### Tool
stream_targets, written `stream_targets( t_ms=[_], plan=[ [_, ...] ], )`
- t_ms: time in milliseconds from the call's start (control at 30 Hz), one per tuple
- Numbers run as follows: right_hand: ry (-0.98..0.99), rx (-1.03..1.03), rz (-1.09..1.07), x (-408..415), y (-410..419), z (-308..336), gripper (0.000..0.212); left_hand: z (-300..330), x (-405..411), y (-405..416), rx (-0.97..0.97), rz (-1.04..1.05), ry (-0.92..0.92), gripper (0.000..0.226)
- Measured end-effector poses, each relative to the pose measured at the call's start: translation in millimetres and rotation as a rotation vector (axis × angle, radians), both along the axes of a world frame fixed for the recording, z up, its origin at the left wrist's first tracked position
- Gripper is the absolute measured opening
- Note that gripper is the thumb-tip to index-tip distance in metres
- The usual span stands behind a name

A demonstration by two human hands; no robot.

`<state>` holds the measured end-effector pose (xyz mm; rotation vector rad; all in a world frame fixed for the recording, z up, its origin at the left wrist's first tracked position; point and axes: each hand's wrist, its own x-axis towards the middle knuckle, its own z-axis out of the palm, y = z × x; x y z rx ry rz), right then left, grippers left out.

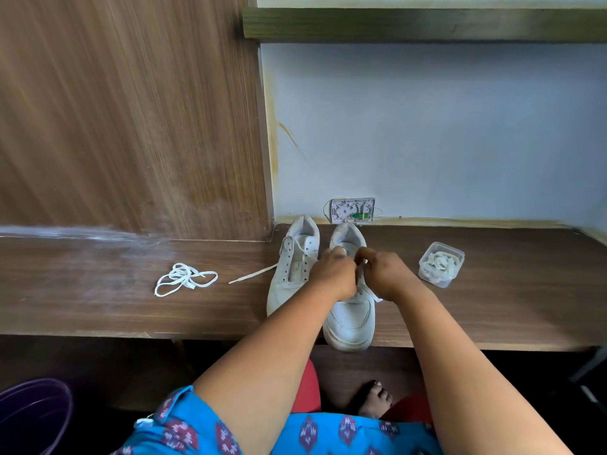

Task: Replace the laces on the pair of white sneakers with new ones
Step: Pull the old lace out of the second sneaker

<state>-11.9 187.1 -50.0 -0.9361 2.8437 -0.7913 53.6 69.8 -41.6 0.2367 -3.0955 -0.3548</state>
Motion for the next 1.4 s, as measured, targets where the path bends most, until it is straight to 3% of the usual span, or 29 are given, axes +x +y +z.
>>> stream_targets(
  t_ms=[67,133,167,233,300,333,400,467,500,600,733,867,933,1033,1067,1100,1133,1200,1267,1400],
  plan=[
    [-0.002,-0.083,-0.056,2,1,-2,0.01,-3,-1,3,0.004,0.001,-0.043,0.03],
    [-0.028,-0.151,-0.099,1,6,-4,0.006,-3,-4,4,0.133,0.01,-0.07,0.024],
    [-0.048,-0.168,-0.108,0,9,-5,0.01,-4,-4,3,0.293,0.032,-0.065,0.021],
    [-0.095,-0.178,-0.118,-2,15,-3,0.014,5,3,-3,0.793,0.165,-0.027,0.019],
    [-0.111,-0.176,-0.151,-3,18,-2,0.012,10,6,-17,1.327,0.41,0.042,0.015],
    [-0.12,-0.198,-0.168,-5,19,-3,0.012,10,6,-24,1.469,0.466,0.065,0.016],
    [-0.202,-0.278,-0.167,-7,20,-5,0.012,8,1,-28,1.284,0.458,0.103,0.025],
    [-0.28,-0.331,-0.123,-6,18,-8,0.014,6,-1,-24,0.708,0.334,0.24,0.027],
    [-0.251,-0.311,-0.101,-7,17,-10,0.015,4,-2,-21,0.515,0.233,0.269,0.023],
    [-0.161,-0.269,-0.105,-7,15,-12,0.022,-5,-5,-18,0.18,0.004,0.201,0.014],
    [-0.157,-0.318,-0.002,-4,14,-9,0.052,-10,-9,-20,0.09,-0.014,-0.001,0.02],
    [-0.026,0.076,0.152,-7,7,-9,0.064,-5,-5,-23,0.156,-0.033,-0.05,0.024],
    [-0.018,0.058,0.113,-6,5,-9,0.054,-1,2,-21,0.391,-0.024,-0.08,0.023],
    [-0.007,-0.06,0.052,-10,10,-7,0.038,22,10,-25,1.356,0.064,0.02,0.019],
    [-0.023,-0.072,0.039,-12,13,-7,0.037,29,10,-30,1.612,0.127,0.133,0.019],
    [-0.039,-0.073,0.035,-13,15,-7,0.037,33,8,-36,1.728,0.224,0.251,0.018],
    [-0.053,-0.079,0.036,-14,17,-7,0.038,35,7,-39,1.67,0.335,0.336,0.016],
    [-0.073,-0.117,0.048,-14,18,-7,0.038,25,1,-43,1.095,0.421,0.407,0.019],
    [-0.079,-0.141,0.043,-13,16,-5,0.038,7,-3,-40,0.572,0.27,0.331,0.023],
    [-0.067,-0.16,0.023,-10,10,-6,0.036,0,-5,-23,0.107,-0.057,0.218,0.031]
  ],
)
